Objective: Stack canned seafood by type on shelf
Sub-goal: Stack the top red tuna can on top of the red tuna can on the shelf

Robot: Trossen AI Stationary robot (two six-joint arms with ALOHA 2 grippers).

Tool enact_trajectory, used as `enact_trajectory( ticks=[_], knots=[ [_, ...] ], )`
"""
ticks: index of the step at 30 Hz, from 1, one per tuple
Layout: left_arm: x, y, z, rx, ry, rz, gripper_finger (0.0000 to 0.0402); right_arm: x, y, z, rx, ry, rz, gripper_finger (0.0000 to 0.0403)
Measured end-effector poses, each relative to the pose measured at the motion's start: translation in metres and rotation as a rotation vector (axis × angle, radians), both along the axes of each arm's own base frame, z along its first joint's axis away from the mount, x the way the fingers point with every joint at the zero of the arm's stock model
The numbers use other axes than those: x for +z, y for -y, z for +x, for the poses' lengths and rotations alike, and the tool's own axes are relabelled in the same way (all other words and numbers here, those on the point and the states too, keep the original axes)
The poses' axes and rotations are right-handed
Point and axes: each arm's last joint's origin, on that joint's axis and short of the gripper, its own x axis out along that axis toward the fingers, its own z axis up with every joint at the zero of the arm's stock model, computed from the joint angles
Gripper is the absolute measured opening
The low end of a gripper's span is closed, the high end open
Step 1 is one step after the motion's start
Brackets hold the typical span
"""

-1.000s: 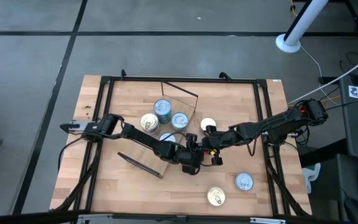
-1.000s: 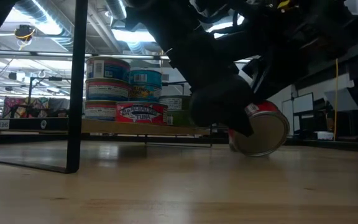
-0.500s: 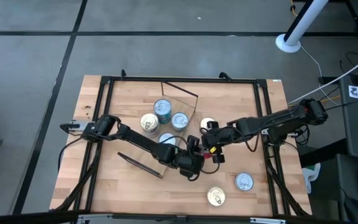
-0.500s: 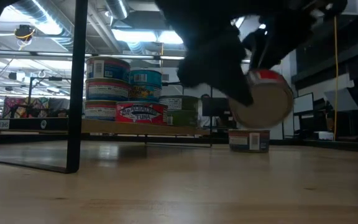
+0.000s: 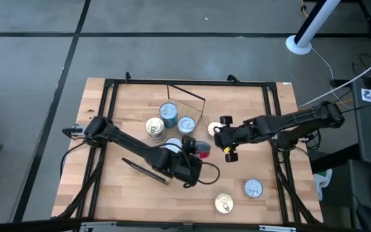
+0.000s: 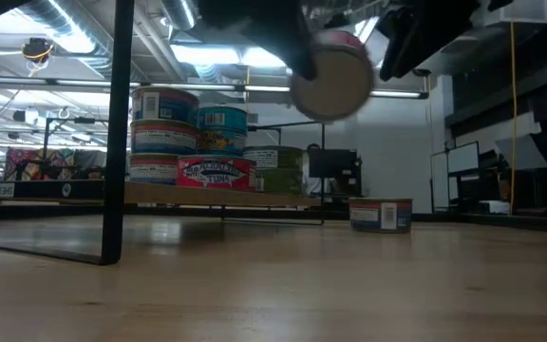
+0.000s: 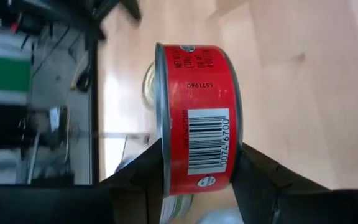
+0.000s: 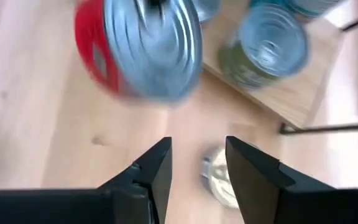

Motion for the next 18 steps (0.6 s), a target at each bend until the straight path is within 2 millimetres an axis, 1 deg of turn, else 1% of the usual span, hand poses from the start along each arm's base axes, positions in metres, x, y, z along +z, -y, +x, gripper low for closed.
enact_trajectory(
  ticks=[5,7,9,13,18],
  knots=[
    [0.014,-0.008,-0.021,0.102,-0.025,-0.007,0.0143,0.008,0.003,-0.011,-0.013,0.007,-0.019,0.0150],
    [0.016,-0.010,-0.027,0.134,-0.053,-0.002,0.0146,0.012,0.004,-0.014,-0.013,0.017,-0.016,0.0150],
    [0.015,-0.013,-0.033,0.158,-0.089,0.006,0.0147,0.014,0.004,-0.016,-0.013,0.023,-0.014,0.0150],
    [0.013,-0.015,-0.042,0.199,-0.153,0.022,0.0144,0.015,0.006,-0.024,-0.009,-0.017,-0.017,0.0150],
    [0.012,-0.015,-0.046,0.217,-0.179,0.019,0.0147,0.016,0.007,-0.028,-0.007,-0.026,-0.017,0.0150]
  ],
)
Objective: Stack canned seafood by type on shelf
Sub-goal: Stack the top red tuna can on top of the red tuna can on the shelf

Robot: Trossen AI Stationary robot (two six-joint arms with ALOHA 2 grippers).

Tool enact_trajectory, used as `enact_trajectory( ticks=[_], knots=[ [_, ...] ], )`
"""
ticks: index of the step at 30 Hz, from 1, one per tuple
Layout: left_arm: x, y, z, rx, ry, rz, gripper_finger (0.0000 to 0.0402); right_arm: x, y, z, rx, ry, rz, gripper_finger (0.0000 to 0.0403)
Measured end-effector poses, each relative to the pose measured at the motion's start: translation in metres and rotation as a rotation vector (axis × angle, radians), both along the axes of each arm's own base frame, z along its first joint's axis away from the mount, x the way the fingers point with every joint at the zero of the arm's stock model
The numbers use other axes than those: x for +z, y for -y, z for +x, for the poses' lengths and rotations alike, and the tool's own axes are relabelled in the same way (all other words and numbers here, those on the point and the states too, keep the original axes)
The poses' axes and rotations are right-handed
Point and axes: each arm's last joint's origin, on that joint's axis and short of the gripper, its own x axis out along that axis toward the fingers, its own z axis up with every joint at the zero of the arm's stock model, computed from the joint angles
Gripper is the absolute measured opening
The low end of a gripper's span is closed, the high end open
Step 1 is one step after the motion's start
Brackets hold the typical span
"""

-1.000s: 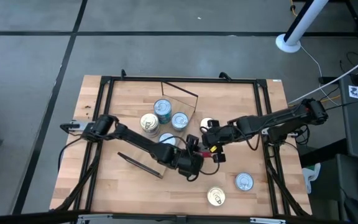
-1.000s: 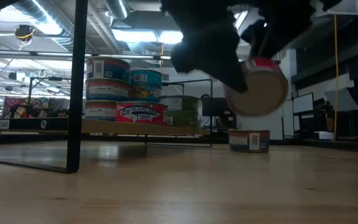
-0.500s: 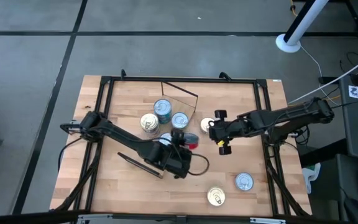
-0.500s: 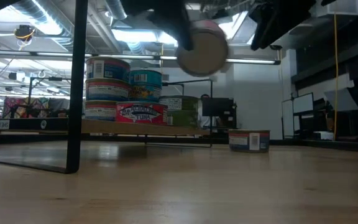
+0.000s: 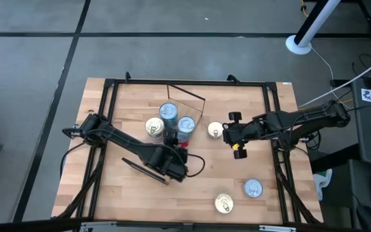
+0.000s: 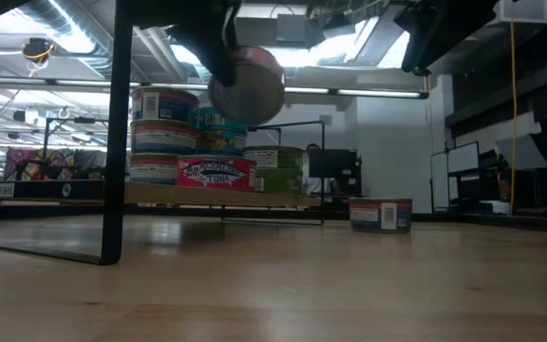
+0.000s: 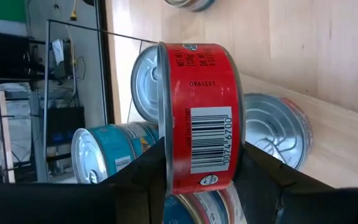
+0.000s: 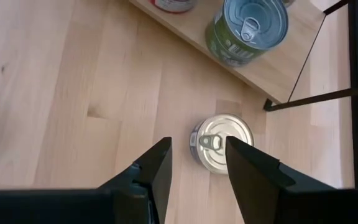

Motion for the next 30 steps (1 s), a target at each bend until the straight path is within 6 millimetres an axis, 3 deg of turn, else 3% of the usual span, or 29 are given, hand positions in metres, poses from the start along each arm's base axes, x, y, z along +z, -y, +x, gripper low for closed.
enact_trajectory(
  ticks=[11,30],
  knots=[
    [-0.015,-0.001,-0.005,0.001,-0.081,-0.039,0.0152,0.000,0.000,0.000,-0.003,0.001,0.003,0.0150],
    [-0.016,-0.006,-0.005,0.014,-0.102,-0.041,0.0152,0.000,0.000,0.000,-0.002,0.001,0.004,0.0150]
  ],
)
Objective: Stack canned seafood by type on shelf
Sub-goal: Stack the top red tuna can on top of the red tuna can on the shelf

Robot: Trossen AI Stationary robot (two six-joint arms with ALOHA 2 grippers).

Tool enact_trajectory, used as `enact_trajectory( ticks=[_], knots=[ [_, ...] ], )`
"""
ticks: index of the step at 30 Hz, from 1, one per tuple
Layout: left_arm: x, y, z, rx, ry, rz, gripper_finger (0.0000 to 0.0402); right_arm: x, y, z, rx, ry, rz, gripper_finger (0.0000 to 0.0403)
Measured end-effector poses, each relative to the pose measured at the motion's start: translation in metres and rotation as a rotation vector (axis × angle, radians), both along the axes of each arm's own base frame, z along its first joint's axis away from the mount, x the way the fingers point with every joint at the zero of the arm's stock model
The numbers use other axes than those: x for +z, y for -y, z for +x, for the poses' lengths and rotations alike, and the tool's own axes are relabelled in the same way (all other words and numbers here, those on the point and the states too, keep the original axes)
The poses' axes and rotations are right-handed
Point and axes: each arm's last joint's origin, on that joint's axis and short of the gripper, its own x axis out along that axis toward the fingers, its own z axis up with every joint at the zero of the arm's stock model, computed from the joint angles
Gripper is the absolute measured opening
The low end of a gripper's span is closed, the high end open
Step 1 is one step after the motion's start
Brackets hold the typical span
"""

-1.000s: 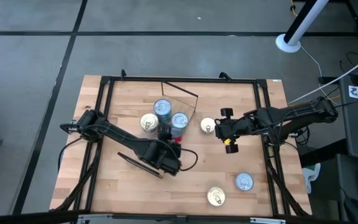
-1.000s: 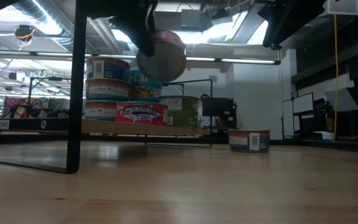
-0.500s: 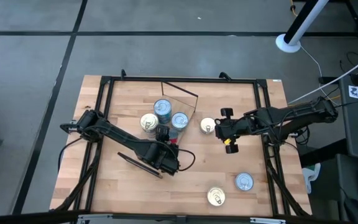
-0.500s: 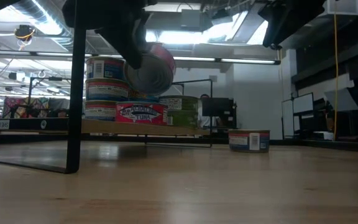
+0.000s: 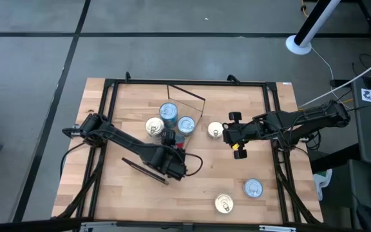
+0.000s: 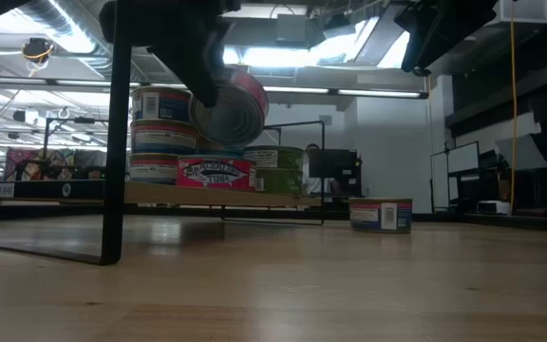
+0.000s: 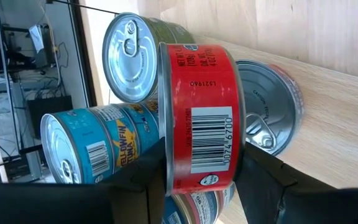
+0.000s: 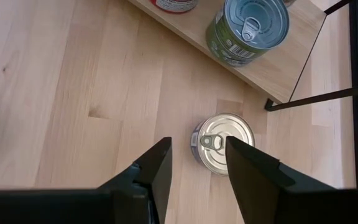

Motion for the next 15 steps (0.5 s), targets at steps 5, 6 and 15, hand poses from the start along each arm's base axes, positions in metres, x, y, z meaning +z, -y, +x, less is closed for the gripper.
enact_trajectory(
  ticks=[5,6,15],
  knots=[
    [0.0000,-0.0049,0.0022,0.014,0.004,-0.003,0.0152,-0.0001,-0.0006,-0.0001,0.010,-0.004,0.018,0.0150],
    [-0.0001,-0.0062,0.0026,0.021,0.006,-0.004,0.0152,-0.0001,-0.0007,-0.0001,0.012,-0.005,0.021,0.0150],
    [-0.0004,-0.0087,0.0034,0.048,0.016,-0.022,0.0153,-0.0021,0.0001,-0.0034,0.012,-0.044,0.012,0.0150]
  ],
)
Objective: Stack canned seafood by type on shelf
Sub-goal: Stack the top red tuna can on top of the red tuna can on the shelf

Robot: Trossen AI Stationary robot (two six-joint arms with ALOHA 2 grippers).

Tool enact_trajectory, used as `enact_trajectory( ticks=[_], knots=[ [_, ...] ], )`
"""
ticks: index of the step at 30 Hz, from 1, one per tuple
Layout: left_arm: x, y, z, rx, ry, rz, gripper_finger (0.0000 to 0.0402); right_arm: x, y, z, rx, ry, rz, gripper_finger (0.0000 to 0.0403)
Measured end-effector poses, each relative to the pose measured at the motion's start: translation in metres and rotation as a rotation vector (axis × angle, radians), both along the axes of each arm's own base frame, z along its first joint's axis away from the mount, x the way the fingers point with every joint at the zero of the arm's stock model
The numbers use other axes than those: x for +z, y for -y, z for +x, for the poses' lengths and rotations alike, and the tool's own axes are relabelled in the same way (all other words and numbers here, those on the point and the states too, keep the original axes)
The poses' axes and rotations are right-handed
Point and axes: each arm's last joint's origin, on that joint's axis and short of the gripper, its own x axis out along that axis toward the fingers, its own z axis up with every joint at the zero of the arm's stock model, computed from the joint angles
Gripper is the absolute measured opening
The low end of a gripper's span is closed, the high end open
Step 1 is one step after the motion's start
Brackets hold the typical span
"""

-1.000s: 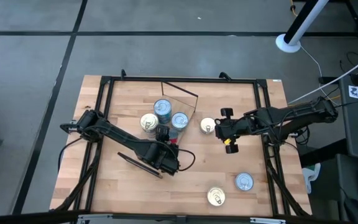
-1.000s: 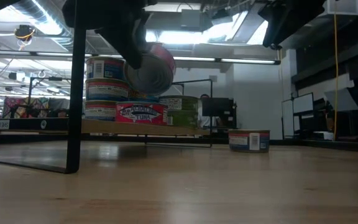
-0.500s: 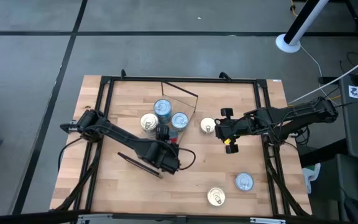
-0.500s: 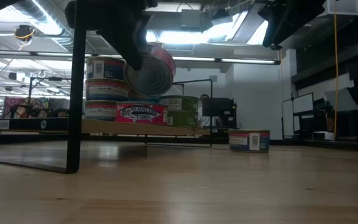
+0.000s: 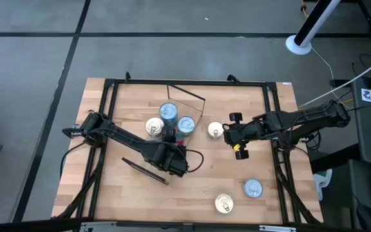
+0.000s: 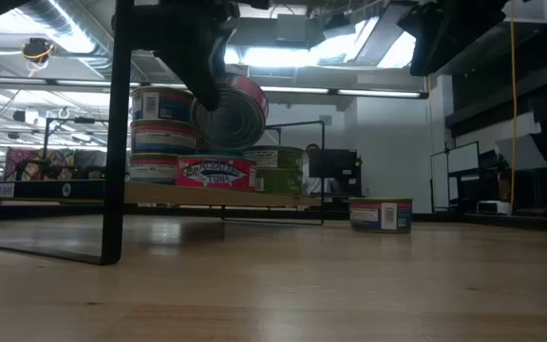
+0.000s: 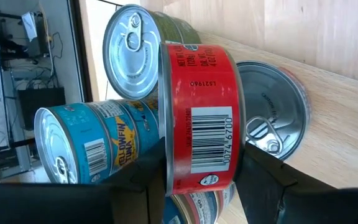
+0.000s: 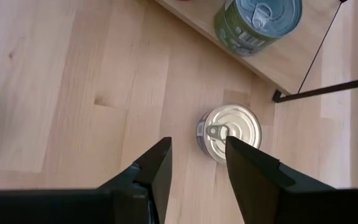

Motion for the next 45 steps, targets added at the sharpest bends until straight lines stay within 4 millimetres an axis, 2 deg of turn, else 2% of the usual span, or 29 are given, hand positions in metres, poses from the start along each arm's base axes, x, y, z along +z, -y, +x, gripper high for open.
enact_trajectory(
  ticks=[11,20,45],
  knots=[
    [-0.001,0.000,0.000,0.023,0.017,-0.007,0.0153,0.000,0.000,0.000,0.000,-0.005,-0.001,0.0150],
    [-0.017,0.004,0.006,0.013,-0.032,0.012,0.0153,0.000,0.000,0.000,0.000,-0.005,0.000,0.0150],
    [-0.024,0.002,0.007,-0.024,-0.113,0.030,0.0153,0.000,0.000,0.000,0.001,-0.004,-0.001,0.0150]
  ],
)
